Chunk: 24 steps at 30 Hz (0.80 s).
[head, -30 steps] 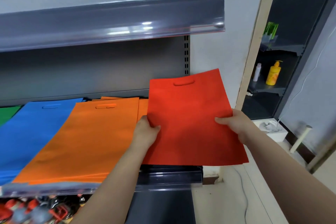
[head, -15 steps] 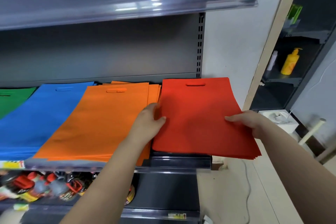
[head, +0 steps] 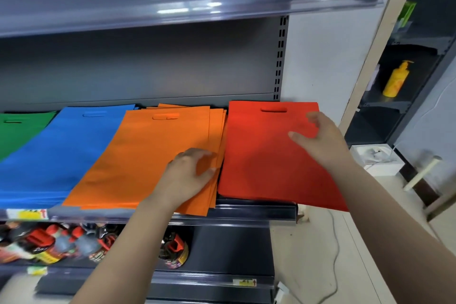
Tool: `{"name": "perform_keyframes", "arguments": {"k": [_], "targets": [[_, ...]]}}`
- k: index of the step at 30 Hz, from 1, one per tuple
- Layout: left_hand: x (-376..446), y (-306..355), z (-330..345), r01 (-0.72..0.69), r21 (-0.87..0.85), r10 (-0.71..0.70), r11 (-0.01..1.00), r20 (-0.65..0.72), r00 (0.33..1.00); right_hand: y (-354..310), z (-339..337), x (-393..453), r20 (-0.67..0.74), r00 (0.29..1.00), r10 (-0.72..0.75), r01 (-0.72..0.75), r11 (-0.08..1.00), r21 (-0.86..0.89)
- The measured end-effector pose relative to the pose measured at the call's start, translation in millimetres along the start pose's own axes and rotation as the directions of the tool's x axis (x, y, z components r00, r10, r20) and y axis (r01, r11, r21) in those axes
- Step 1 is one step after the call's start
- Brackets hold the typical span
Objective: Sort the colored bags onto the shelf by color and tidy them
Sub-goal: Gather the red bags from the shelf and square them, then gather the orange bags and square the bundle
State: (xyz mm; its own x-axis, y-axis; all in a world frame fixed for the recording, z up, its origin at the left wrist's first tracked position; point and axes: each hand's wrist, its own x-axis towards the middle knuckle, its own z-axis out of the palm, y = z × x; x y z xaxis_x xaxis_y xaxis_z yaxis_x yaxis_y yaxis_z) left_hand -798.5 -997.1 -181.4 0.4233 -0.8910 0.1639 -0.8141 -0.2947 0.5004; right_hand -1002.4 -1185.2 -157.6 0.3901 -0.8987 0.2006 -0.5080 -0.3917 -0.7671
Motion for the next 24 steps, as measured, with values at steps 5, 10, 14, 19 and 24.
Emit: {"name": "perform_keyframes", "arguments": {"k": [5,10,14,19,24], "targets": [[-30.9,-24.5,-28.6,-0.098,-0.013,0.099,0.995,0.127,0.987,-49.8,46.2,-34.1,0.236,0.927,-0.291,0.300,0.954,-0.003],[-54.6,-48.4,-28.1,-0.227,0.257,0.169,0.939,0.227,0.959,-56.3,82.5,-49.4,0.394,0.879,-0.269,0.357,0.919,-0.168],[-51.6,-64.7,-28.6,-0.300,0.308,0.283,0.903,0.100,0.954,-47.9,90.0,-51.4,0.283,0.938,-0.199,0.278,0.921,-0.272],[-39.1,-74.9,-33.8,-0.342,0.308,0.373,0.888,-0.049,0.926,-40.1,94.5,-53.4,0.279,0.957,-0.079,0.193,0.891,-0.410],[-21.7,-77.0,-41.7,-0.119,0.088,0.137,0.989,-0.231,0.963,-41.2,96.2,-52.5,0.267,0.963,-0.037,0.146,0.903,-0.404]]}}
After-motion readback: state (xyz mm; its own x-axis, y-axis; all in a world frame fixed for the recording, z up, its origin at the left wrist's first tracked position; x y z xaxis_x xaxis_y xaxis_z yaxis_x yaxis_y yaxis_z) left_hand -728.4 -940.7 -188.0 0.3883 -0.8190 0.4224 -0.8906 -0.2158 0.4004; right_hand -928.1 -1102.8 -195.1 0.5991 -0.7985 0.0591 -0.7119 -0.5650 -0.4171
